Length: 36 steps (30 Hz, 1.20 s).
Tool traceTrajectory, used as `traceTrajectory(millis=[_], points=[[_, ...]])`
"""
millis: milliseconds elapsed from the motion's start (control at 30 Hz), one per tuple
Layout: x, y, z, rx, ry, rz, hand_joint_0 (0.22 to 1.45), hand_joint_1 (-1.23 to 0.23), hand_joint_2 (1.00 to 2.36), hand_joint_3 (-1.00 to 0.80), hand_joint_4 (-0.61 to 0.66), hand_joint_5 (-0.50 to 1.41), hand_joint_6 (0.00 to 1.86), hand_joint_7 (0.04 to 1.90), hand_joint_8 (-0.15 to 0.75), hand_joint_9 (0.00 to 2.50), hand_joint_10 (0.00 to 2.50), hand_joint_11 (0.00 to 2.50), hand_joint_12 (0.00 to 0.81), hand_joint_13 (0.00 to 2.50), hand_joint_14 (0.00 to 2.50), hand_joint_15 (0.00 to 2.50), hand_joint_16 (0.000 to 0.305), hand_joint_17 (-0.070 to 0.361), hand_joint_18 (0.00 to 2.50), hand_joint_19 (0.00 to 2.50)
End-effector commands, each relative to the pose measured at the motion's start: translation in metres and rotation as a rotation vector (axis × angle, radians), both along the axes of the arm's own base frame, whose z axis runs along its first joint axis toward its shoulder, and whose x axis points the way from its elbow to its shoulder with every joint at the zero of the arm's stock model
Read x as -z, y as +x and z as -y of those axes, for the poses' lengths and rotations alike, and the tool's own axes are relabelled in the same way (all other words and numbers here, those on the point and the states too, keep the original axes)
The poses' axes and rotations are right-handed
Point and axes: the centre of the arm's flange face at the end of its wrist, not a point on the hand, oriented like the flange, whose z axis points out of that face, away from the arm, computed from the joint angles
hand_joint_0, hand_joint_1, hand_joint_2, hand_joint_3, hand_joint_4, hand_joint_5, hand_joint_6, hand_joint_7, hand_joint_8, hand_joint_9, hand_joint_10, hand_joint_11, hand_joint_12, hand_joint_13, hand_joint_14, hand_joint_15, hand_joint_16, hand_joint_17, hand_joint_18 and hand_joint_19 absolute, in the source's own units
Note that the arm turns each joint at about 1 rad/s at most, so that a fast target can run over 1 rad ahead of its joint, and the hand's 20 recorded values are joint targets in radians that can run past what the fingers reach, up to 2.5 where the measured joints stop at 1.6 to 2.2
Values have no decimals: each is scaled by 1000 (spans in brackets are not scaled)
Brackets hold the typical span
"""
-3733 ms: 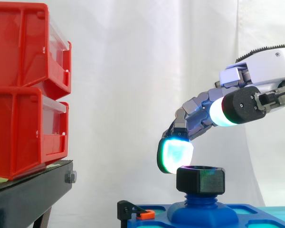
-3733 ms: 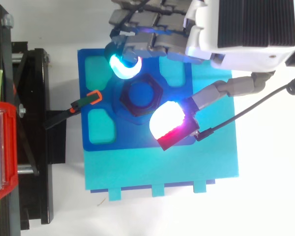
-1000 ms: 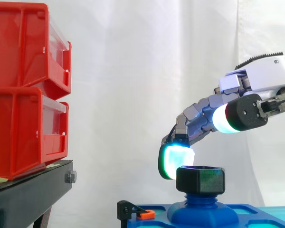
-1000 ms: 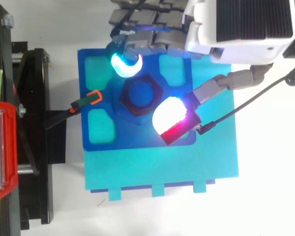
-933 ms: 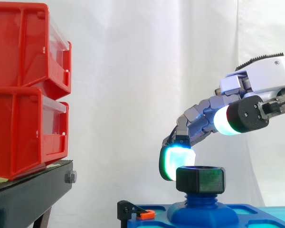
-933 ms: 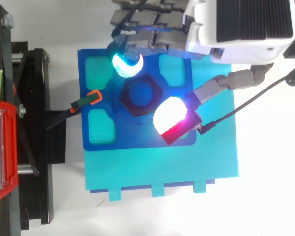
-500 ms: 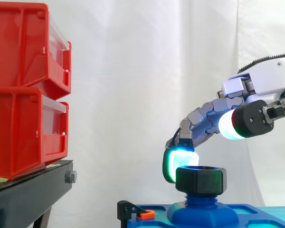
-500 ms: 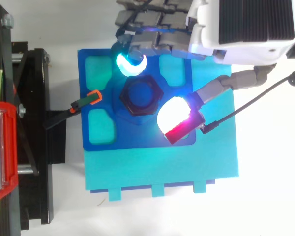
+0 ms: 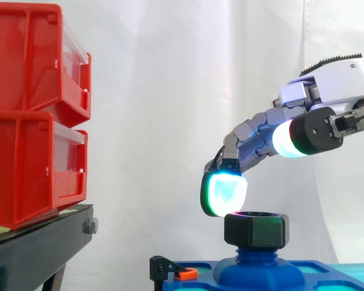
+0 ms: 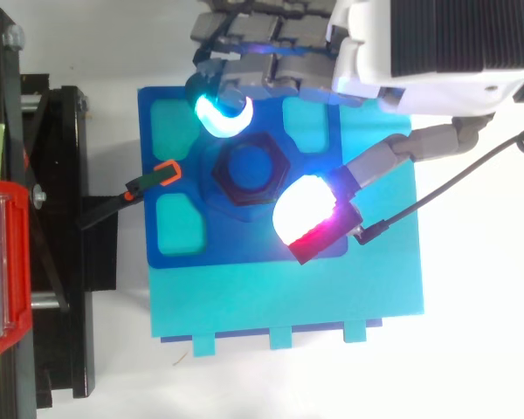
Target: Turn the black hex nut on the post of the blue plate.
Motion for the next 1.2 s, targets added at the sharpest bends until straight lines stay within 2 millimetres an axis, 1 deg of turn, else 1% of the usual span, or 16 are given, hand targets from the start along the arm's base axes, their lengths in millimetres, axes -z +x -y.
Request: traceTrajectory(millis=[0, 100, 167, 367, 567, 667, 800, 1167], points=[[0, 1, -4, -10, 1, 5, 423, -184, 1000, -500, 258, -172, 503, 891, 224, 348, 0, 73, 356, 247, 1, 54, 51, 116, 185, 201], [-1, 2, -5, -11, 1, 11, 423, -184, 1000, -500, 257, -171, 503, 890, 224, 349, 0, 74, 357, 248, 1, 51, 51, 116, 185, 201], [-3, 5, -11, -24, 1, 32, 423, -184, 1000, -500, 258, -171, 503, 892, 225, 349, 3, 74, 357, 246, 2, 54, 51, 116, 185, 202], [-3, 9, -12, -28, 3, 55, 423, -183, 1000, -500, 262, -169, 504, 894, 225, 351, 2, 77, 356, 246, 3, 53, 51, 116, 184, 201], [5, 9, -13, -29, 5, 46, 424, -183, 1000, -500, 263, -168, 504, 895, 225, 350, 2, 68, 355, 246, 1, 57, 51, 115, 184, 201], [21, 4, -13, -29, 8, 32, 424, -182, 1000, -500, 262, -168, 503, 899, 225, 349, 3, 79, 355, 247, 1, 54, 51, 115, 185, 202], [27, 4, -13, -29, 16, 42, 424, -183, 1000, -500, 267, -167, 503, 895, 224, 352, 2, 77, 355, 245, 2, 57, 51, 115, 184, 205], [25, 4, -13, -28, 17, 54, 425, -182, 1000, -500, 264, -167, 503, 901, 223, 354, 0, 85, 355, 246, 2, 57, 51, 115, 183, 202]])
